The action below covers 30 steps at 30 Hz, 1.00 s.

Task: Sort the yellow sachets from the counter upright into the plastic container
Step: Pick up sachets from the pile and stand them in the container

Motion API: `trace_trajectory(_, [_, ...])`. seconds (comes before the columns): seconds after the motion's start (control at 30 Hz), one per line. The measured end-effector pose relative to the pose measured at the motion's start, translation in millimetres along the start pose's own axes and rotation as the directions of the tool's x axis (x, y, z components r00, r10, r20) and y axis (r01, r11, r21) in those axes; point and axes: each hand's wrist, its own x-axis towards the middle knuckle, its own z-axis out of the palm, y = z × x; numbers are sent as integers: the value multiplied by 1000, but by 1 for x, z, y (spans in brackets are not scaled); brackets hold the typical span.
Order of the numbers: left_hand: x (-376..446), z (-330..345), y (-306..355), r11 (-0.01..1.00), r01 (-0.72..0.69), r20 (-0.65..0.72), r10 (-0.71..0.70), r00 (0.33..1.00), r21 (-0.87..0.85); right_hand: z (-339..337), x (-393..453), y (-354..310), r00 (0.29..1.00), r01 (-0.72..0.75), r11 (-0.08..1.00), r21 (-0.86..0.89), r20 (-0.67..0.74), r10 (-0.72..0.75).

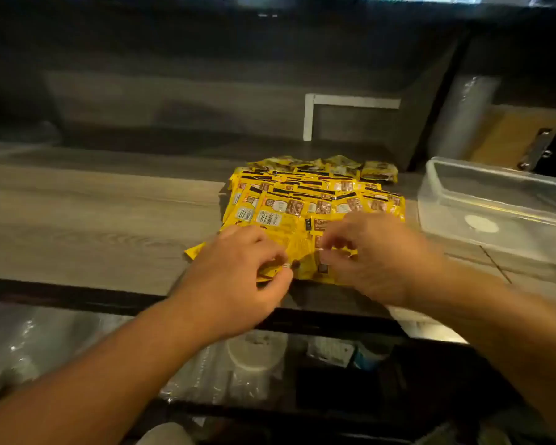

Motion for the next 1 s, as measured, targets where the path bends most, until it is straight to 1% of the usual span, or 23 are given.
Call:
trace_trajectory(0.03, [-7, 0, 2, 1000, -20, 11, 20, 1000, 11, 6, -10, -4, 999, -14, 998, -54, 35, 16])
trace_trajectory(0.07, [-9, -2, 5, 999, -33, 23, 32, 999, 42, 10, -17, -6, 999, -26, 994, -105, 27, 29])
trace_trajectory(0.1, [-10, -1, 4, 997, -41, 35, 39, 999, 58, 16, -23, -4, 999, -35, 993, -113, 8, 36])
trace_trajectory(0.17, [-2, -1, 4, 996, -8, 80, 1, 997, 85, 23, -28, -5, 995, -97, 990, -99, -9, 96])
trace_trajectory(0.23, [9, 0, 4, 993, 1, 88, -12, 996, 115, 20, -27, -5, 987, -158, 986, -50, -18, 157])
trace_trajectory(0.27, [14, 2, 3, 993, 9, 65, -16, 998, 114, 19, -24, -4, 983, -182, 983, -25, -22, 181])
trace_trajectory(0.33, [18, 7, 4, 995, 19, 14, -20, 1000, 97, 17, -20, -5, 975, -222, 975, 14, 11, 222])
trace_trajectory(0.4, [17, 12, 3, 996, 3, -38, 0, 999, 85, 11, -12, -4, 968, -247, 969, 13, 43, 247])
trace_trajectory(0.47, [16, 14, 0, 997, -5, -71, 11, 997, 76, 1, -3, -2, 968, -242, 970, -17, 63, 243])
trace_trajectory(0.53, [15, 13, -2, 995, 23, -54, -17, 998, 100, -10, 7, 0, 976, -211, 977, -18, 51, 212])
trace_trajectory(0.63, [19, 9, 3, 971, 17, -8, -16, 1000, 237, -19, 26, 5, 978, -206, 977, 47, 21, 205])
trace_trajectory(0.73, [22, 7, 8, 952, -47, -29, 59, 998, 302, -21, 42, 12, 983, -184, 983, -26, -23, 183])
trace_trajectory(0.8, [23, 9, 8, 943, -110, -77, 141, 987, 314, -19, 50, 20, 974, -203, 978, -41, -112, 198])
trace_trajectory(0.83, [23, 11, 7, 938, -141, -116, 186, 976, 318, -17, 53, 24, 959, -221, 975, 16, -177, 221])
trace_trajectory(0.87, [25, 12, 6, 937, -157, -163, 215, 963, 311, -16, 55, 28, 934, -237, 963, 125, -245, 262])
trace_trajectory(0.9, [27, 13, 5, 948, -156, -217, 221, 951, 279, -14, 56, 29, 897, -237, 932, 273, -308, 318])
trace_trajectory(0.93, [30, 13, 5, 964, -144, -273, 203, 940, 224, -13, 56, 29, 854, -220, 875, 430, -349, 386])
trace_trajectory(1.0, [36, 12, 6, 990, -101, -378, 131, 916, 98, -10, 55, 29, 792, -160, 731, 664, -355, 497])
